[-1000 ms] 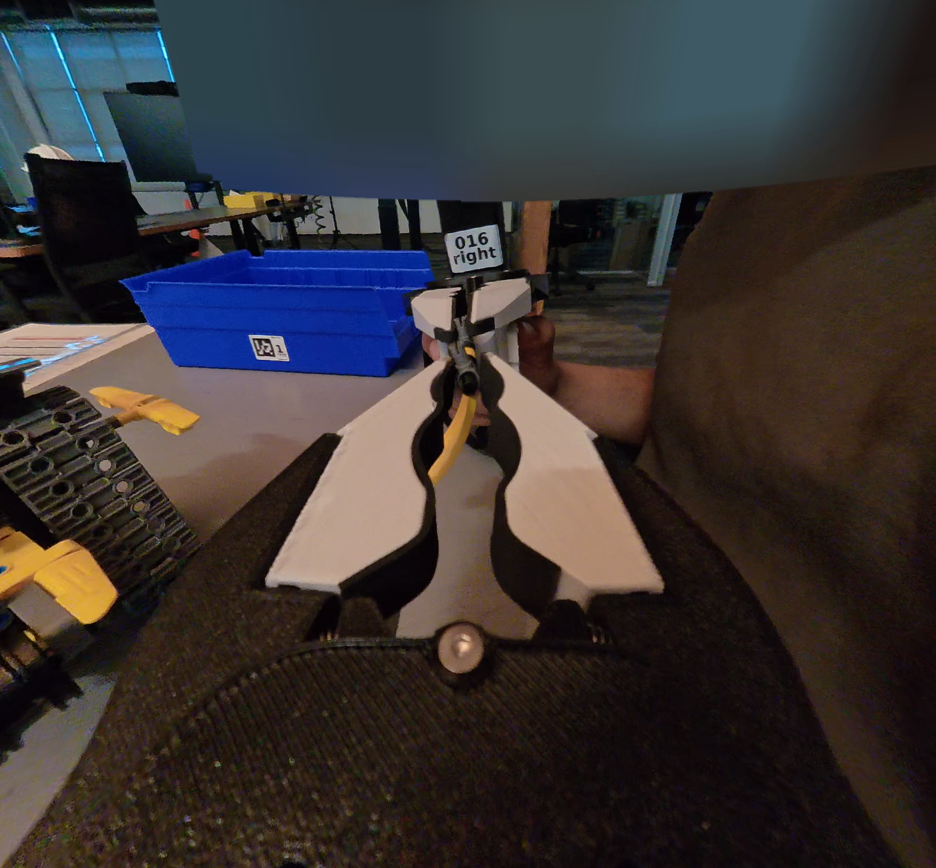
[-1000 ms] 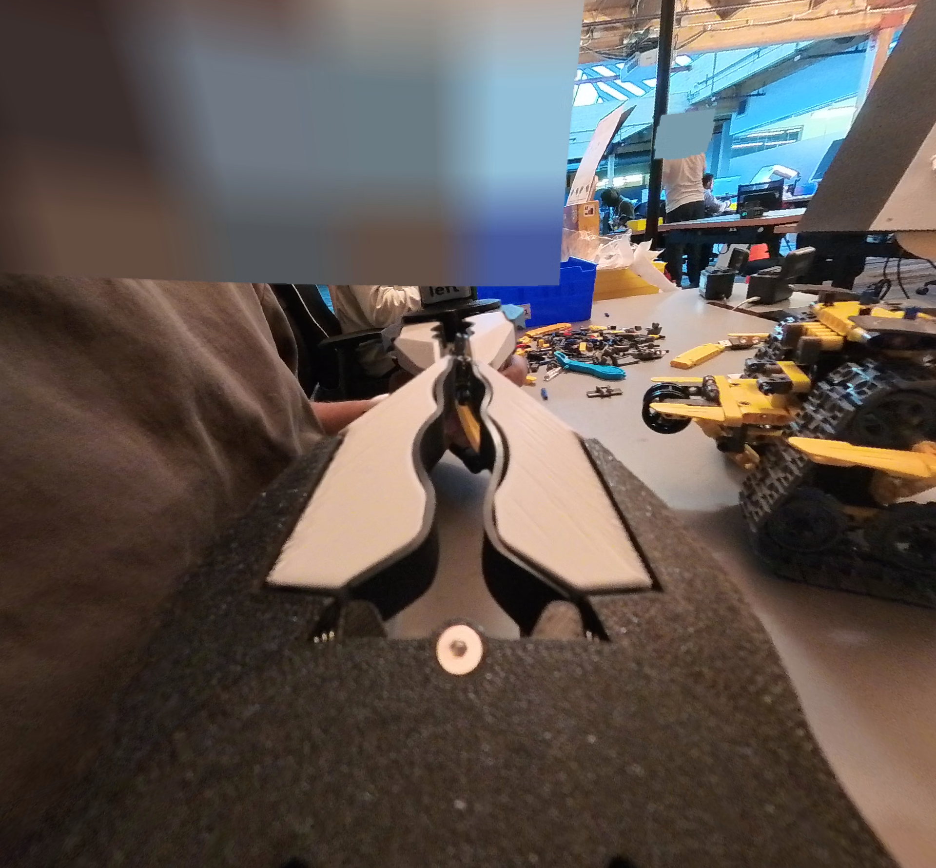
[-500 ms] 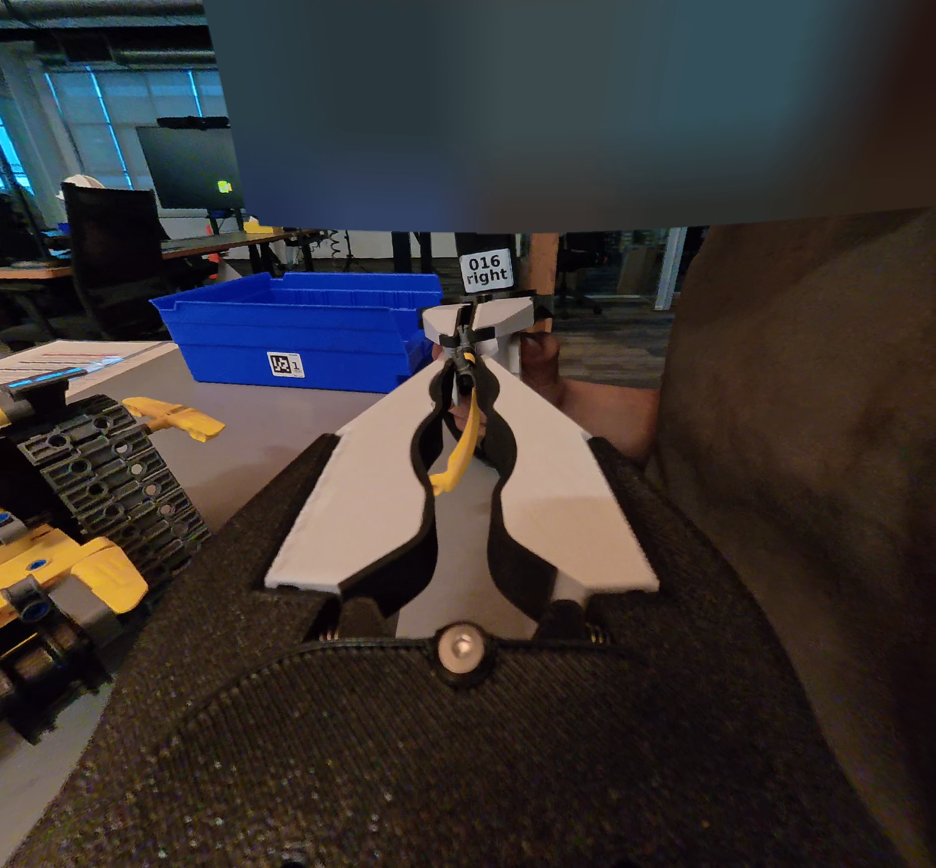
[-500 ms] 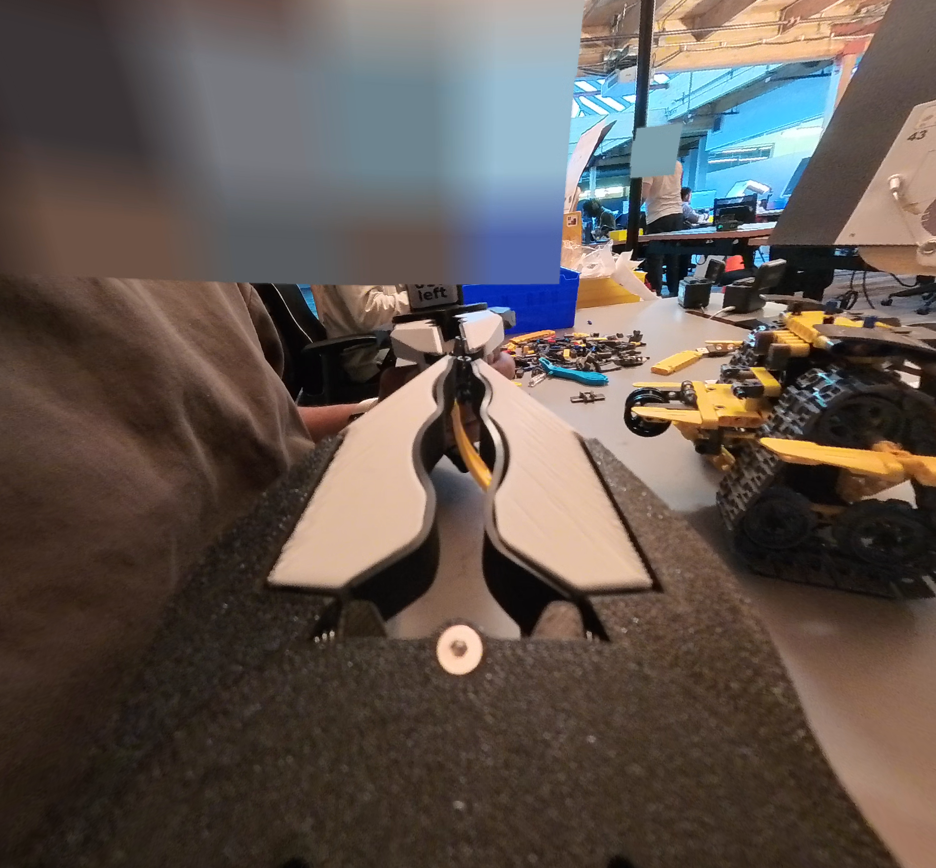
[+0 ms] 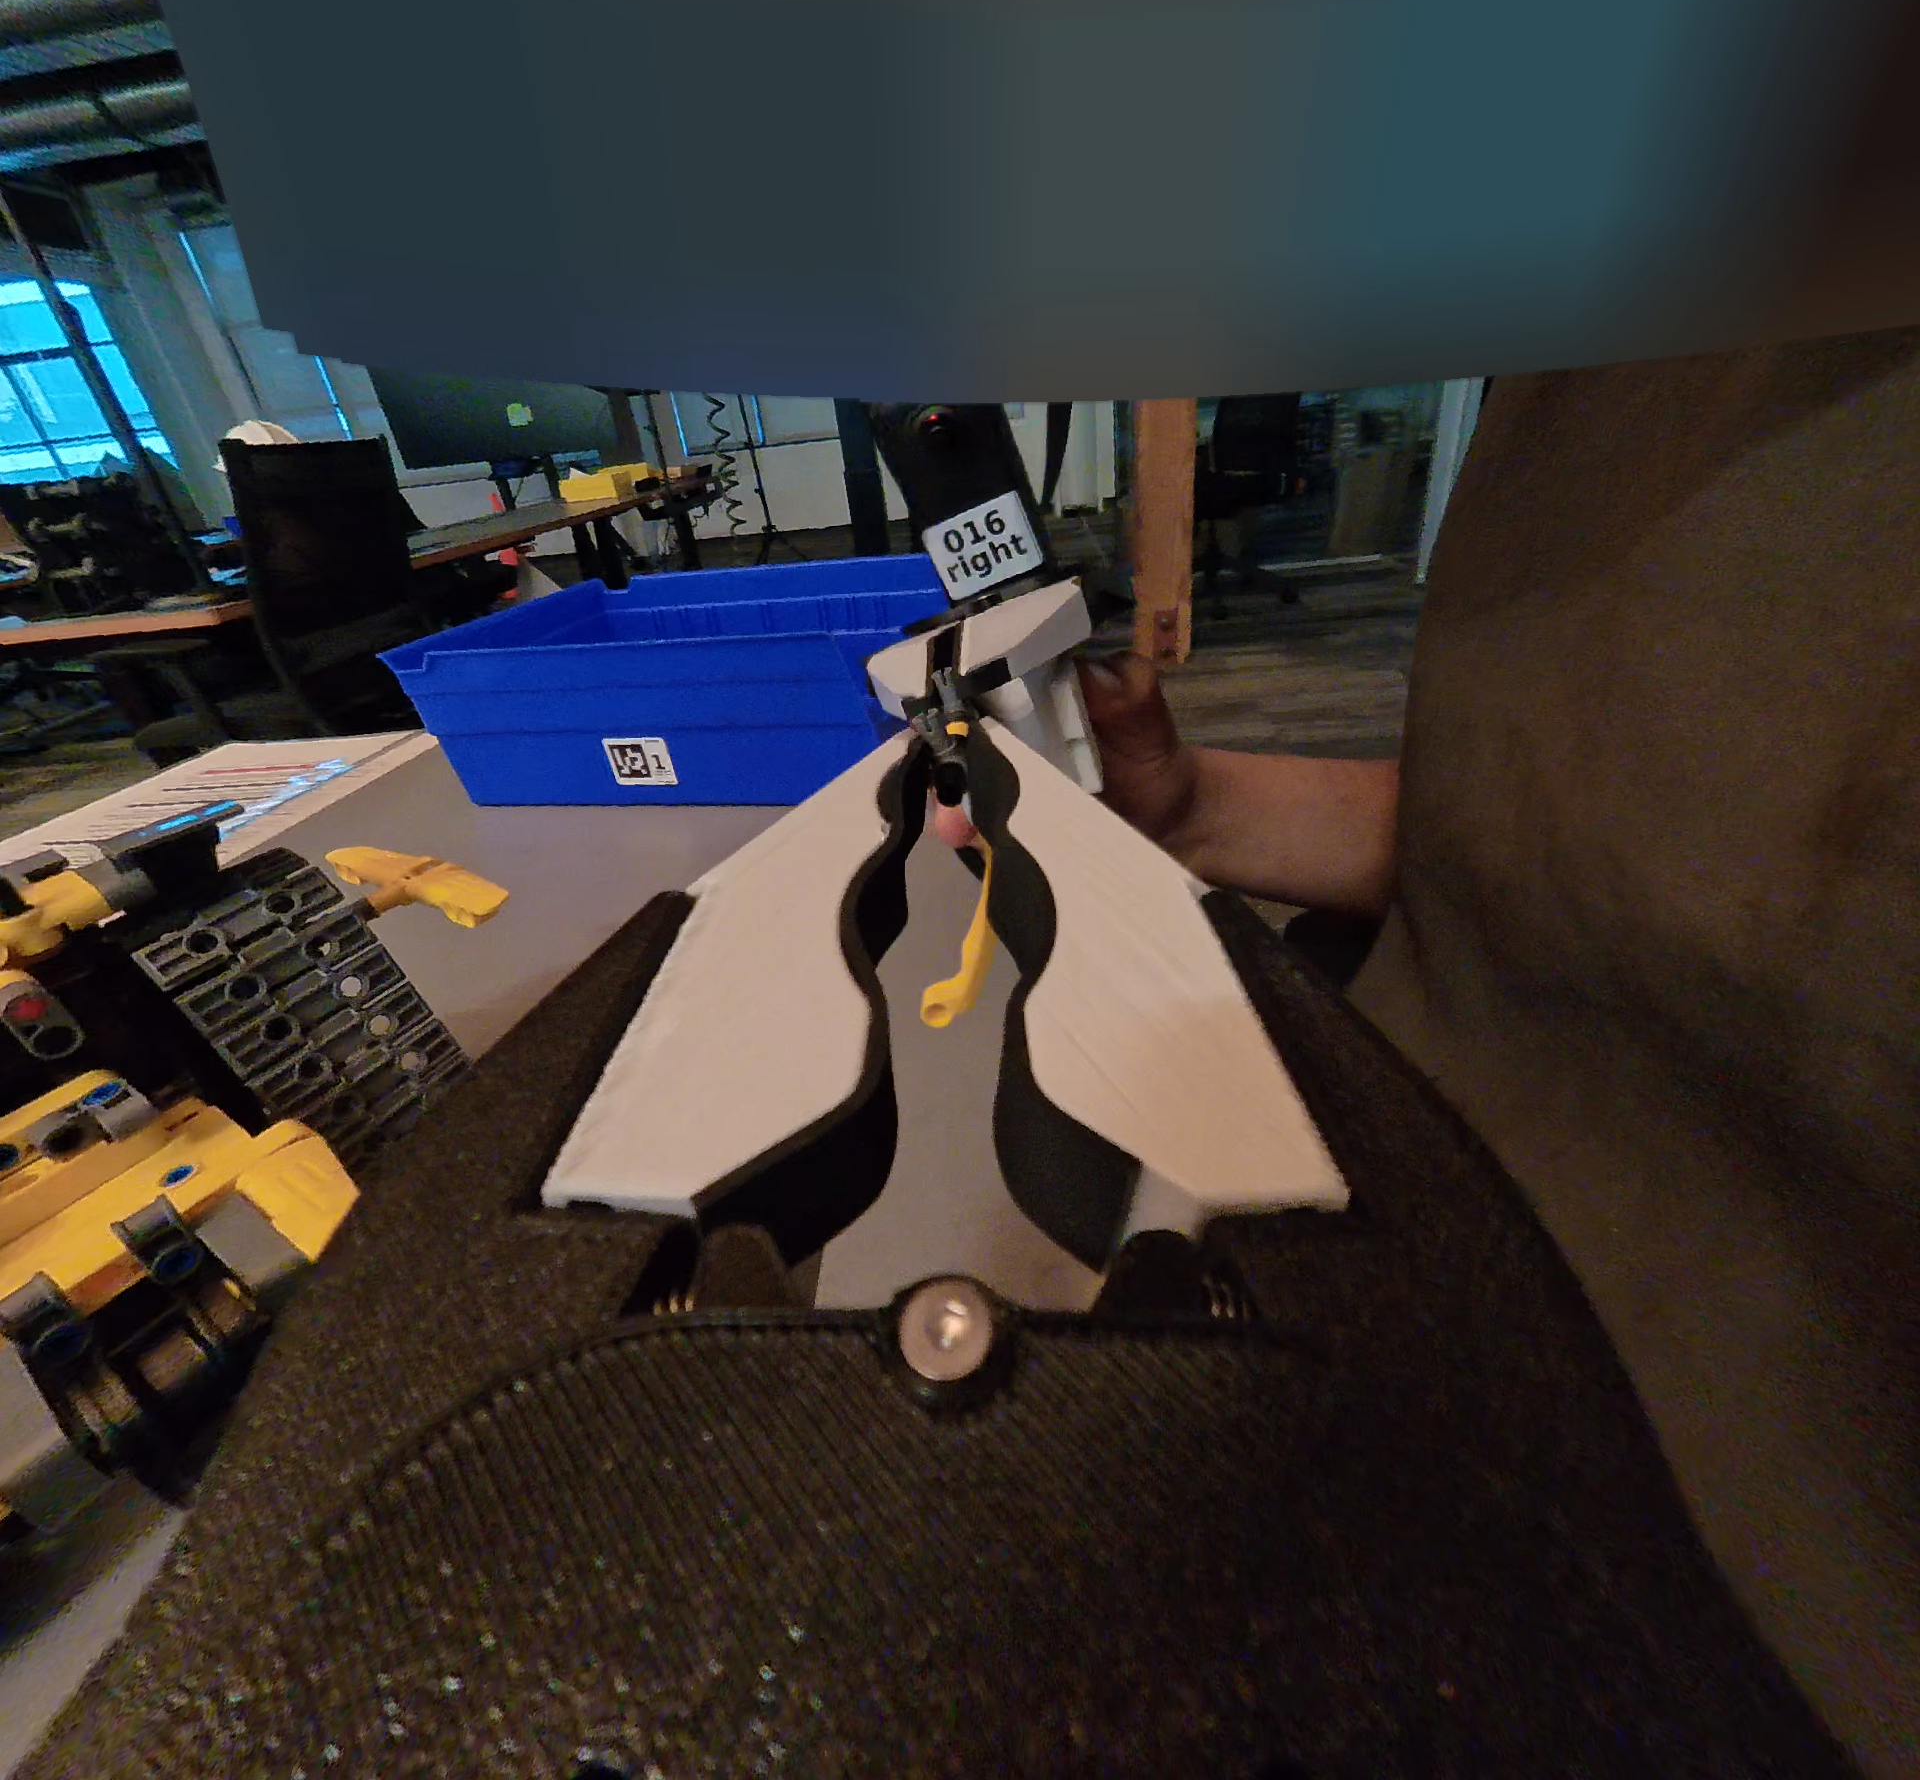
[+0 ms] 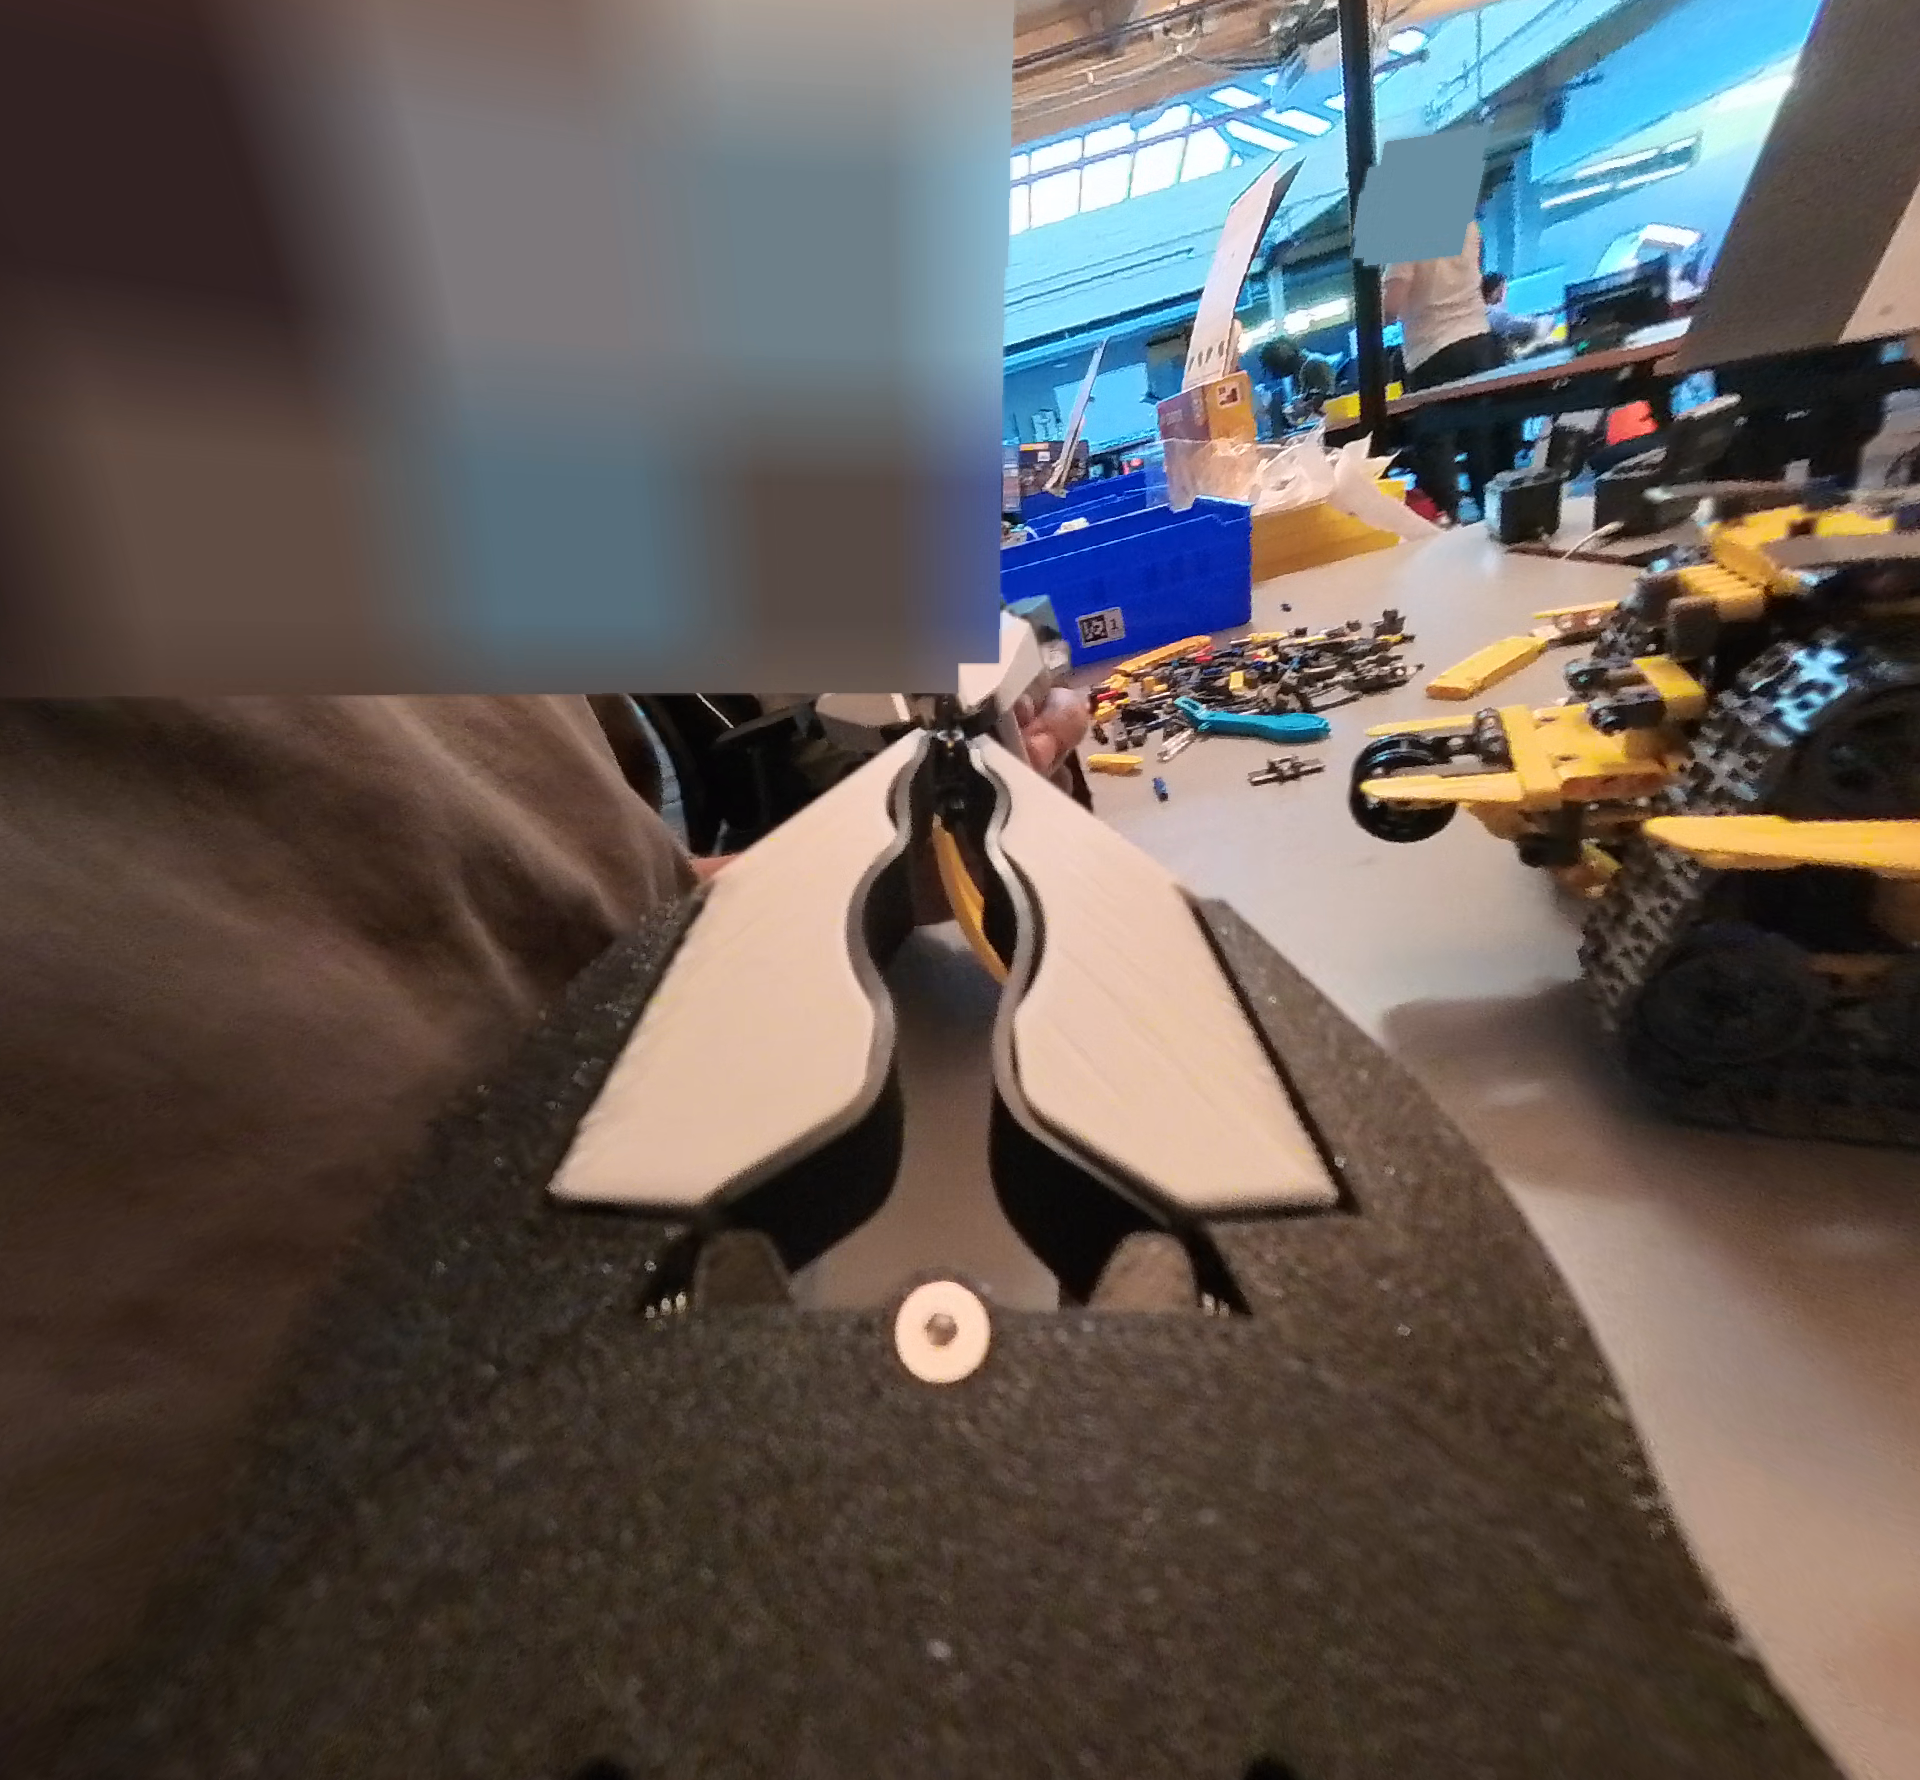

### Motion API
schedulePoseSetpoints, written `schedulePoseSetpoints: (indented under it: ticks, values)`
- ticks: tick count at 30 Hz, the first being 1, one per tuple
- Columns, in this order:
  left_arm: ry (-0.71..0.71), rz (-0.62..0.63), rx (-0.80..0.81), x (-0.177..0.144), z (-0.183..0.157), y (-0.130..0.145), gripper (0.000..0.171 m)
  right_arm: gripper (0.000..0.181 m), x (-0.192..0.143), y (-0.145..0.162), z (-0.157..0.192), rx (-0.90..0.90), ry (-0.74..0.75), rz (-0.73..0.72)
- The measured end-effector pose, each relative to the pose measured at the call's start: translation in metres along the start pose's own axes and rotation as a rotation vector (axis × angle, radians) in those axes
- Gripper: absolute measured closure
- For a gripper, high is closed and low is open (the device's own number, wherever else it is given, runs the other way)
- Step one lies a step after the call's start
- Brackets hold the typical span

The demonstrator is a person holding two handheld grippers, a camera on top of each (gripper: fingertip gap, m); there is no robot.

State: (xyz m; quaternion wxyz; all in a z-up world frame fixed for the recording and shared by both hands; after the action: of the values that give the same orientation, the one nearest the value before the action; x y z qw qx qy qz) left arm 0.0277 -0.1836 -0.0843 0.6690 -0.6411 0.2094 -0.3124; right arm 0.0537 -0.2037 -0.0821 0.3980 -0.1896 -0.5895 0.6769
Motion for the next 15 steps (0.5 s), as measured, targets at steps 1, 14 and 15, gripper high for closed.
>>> schedulePoseSetpoints:
  ticks: [1, 14, 15]
  values:
    - [-0.004, 0.002, 0.011, 0.0, -0.0003, 0.0001, 0.167, 0.179, -0.0001, 0.0002, 0.0, 0.019, -0.006, 0.0]
    - [-0.026, 0.004, 0.062, 0.0001, -0.0006, 0.0007, 0.167, 0.179, -0.0006, 0.0014, -0.0015, 0.148, -0.045, -0.007]
    - [-0.019, 0.001, 0.04, 0.0, -0.0002, 0.0006, 0.167, 0.179, -0.0006, 0.0013, -0.0016, 0.137, -0.041, -0.006]
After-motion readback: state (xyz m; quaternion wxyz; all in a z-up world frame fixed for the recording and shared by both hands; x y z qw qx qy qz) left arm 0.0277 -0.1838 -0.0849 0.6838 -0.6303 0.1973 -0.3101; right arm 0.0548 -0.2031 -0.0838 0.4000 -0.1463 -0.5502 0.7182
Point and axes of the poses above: each gripper's, where its closed fingertips meet, x out along the fingers, y out of its underside, z = x × y across the jaws, the point moved 1 cm from there along -x, back along the fingers, and after that the axes turned 7 degrees about -y, right-handed, at the moved point
